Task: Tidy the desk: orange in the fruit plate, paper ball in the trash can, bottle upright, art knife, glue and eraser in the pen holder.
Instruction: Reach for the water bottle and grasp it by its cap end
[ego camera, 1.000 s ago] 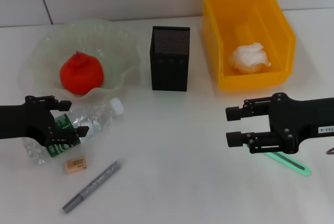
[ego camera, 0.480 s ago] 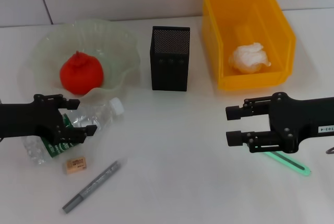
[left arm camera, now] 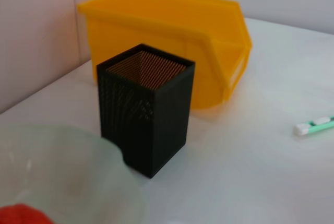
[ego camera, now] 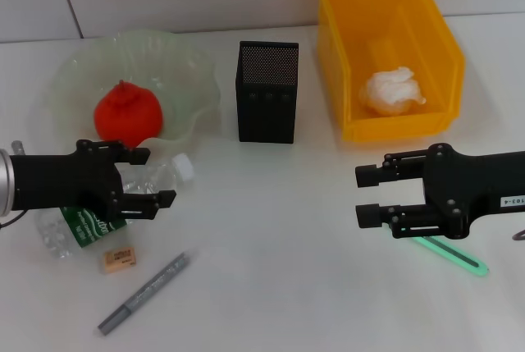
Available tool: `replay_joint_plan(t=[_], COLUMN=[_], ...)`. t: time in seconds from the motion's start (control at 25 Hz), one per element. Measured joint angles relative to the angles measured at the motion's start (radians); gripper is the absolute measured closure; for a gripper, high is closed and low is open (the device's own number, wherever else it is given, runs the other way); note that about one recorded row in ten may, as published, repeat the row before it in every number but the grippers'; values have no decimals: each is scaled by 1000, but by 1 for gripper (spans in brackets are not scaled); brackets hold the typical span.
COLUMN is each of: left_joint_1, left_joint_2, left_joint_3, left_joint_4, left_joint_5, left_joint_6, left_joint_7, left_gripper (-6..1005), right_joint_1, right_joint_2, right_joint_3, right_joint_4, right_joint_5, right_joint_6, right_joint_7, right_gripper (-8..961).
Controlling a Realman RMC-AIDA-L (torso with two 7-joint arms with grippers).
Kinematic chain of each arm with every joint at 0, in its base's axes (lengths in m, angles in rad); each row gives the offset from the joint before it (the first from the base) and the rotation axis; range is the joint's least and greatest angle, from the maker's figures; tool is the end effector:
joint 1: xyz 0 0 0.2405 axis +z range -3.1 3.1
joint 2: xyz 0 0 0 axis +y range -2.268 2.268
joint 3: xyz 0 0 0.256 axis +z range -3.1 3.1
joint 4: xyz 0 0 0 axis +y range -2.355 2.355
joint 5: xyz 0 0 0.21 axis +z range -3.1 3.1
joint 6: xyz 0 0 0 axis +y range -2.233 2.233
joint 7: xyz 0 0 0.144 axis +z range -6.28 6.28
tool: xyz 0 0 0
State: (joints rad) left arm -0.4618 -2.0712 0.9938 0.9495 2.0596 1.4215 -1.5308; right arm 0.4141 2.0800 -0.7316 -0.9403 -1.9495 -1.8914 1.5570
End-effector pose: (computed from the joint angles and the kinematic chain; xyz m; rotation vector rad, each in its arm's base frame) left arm -0.2530 0.3423 0.0059 -2.7907 -0.4482 -0.2780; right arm 0.2455 0.2864 0.0415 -2.9026 0.5864 0.7989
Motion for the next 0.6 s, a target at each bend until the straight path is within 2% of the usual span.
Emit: replay_joint_plan(t=[0.24, 0.32, 0.48, 0.52, 0.6], left_joint_1=[-7, -14, -21, -30, -34], left_joint_2=[0, -1, -1, -1, -1], left_joint_3=[47, 92, 127, 162, 170], left_joint_4=[-2, -10, -12, -13, -14], left_joint_5=[-20, -27, -29, -30, -30], left_joint_6=[-34, -79, -116, -156, -168], left_joint_7=[2, 0, -4, -9, -11], left_gripper=[188, 188, 188, 188, 188], right_joint_1=[0, -1, -3, -4, -6], right_joint_2=[0, 0, 0, 0, 0], right_joint_3=[0, 0, 1, 1, 2], right_joint_4=[0, 0, 0, 0, 1], right_joint_5=[0, 0, 0, 0, 0], right_joint_6=[0, 0, -2, -2, -3], right_joint_7=[0, 0, 0, 0, 0], right_gripper=[348, 348, 348, 348, 348])
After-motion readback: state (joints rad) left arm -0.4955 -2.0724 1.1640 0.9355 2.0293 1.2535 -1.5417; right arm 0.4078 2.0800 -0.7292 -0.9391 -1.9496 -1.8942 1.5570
